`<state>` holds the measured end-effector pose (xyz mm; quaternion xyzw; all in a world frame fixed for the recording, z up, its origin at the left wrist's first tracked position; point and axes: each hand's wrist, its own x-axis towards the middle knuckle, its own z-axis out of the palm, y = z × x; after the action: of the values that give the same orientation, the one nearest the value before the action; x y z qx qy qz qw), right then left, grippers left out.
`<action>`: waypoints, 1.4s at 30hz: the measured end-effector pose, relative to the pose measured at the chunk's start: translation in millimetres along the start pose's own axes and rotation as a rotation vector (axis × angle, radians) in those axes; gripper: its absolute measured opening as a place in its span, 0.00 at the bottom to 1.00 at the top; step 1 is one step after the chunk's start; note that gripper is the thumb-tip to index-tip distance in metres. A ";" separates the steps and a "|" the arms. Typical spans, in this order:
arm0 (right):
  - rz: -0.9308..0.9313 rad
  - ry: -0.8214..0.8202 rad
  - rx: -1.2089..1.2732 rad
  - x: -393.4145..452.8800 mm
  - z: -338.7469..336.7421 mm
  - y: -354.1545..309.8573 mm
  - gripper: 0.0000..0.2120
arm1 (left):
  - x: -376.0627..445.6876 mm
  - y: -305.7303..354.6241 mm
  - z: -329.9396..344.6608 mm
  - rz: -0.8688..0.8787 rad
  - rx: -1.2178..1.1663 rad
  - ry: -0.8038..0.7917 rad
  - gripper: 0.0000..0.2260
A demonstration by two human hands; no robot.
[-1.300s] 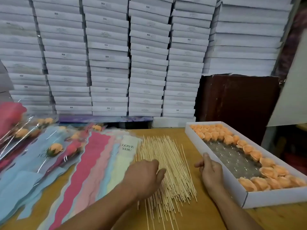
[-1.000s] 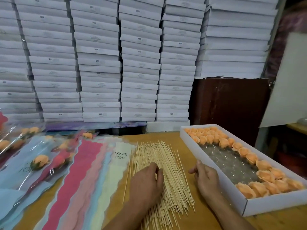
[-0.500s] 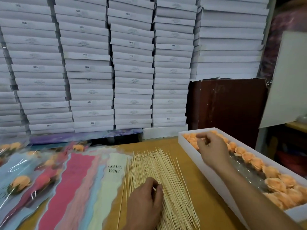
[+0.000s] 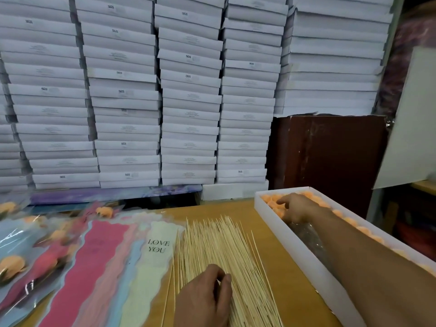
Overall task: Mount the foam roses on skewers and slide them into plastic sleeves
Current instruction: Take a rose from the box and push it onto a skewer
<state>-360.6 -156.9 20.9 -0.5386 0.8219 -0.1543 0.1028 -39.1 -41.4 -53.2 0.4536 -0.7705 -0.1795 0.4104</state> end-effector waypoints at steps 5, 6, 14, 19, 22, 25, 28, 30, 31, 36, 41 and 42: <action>-0.089 0.006 -0.107 8.2 14.1 5.3 0.24 | 0.1 1.1 -0.7 0.011 -0.012 -0.015 0.10; -0.099 0.034 -0.144 8.3 15.1 4.3 0.21 | -0.1 0.8 -0.3 0.012 -0.016 -0.011 0.10; -0.059 0.141 -0.135 10.6 22.4 0.4 0.05 | 1.2 -1.5 0.4 -0.028 -0.004 -0.033 0.11; -0.072 0.114 -0.105 11.4 10.2 3.0 0.08 | 3.9 -4.5 0.8 -0.024 0.002 -0.015 0.09; -0.075 0.101 -0.089 8.9 1.3 4.7 0.10 | 4.2 -2.4 0.5 -0.015 0.002 -0.009 0.09; -0.047 0.109 -0.093 3.0 -7.9 3.5 0.08 | 3.3 -3.0 1.9 0.004 -0.008 0.029 0.10; -0.017 0.156 0.012 -7.1 -26.3 -4.2 0.06 | 3.2 -5.3 4.6 0.035 0.007 0.107 0.09; -0.042 0.209 0.213 -20.5 -39.0 -14.1 0.07 | 3.3 -7.2 5.9 0.048 0.017 0.145 0.08; -0.066 0.215 0.317 -31.7 -42.7 -20.5 0.07 | 3.0 -8.1 6.6 0.049 0.017 0.153 0.08; -0.225 0.066 0.480 -104.2 -31.0 -55.5 0.05 | 3.3 -12.6 6.3 0.090 -0.053 0.191 0.09; -0.309 -0.096 0.493 -152.4 -0.3 -86.5 0.05 | 2.5 -14.6 7.1 0.100 -0.094 0.144 0.27; -0.317 -0.117 0.488 -158.3 4.8 -91.4 0.05 | 2.4 -13.6 6.1 0.114 -0.093 0.142 0.28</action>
<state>-217.9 -46.3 50.2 -0.6275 0.6588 -0.3304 0.2513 -37.0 -51.2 -64.5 0.4009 -0.7551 -0.1586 0.4940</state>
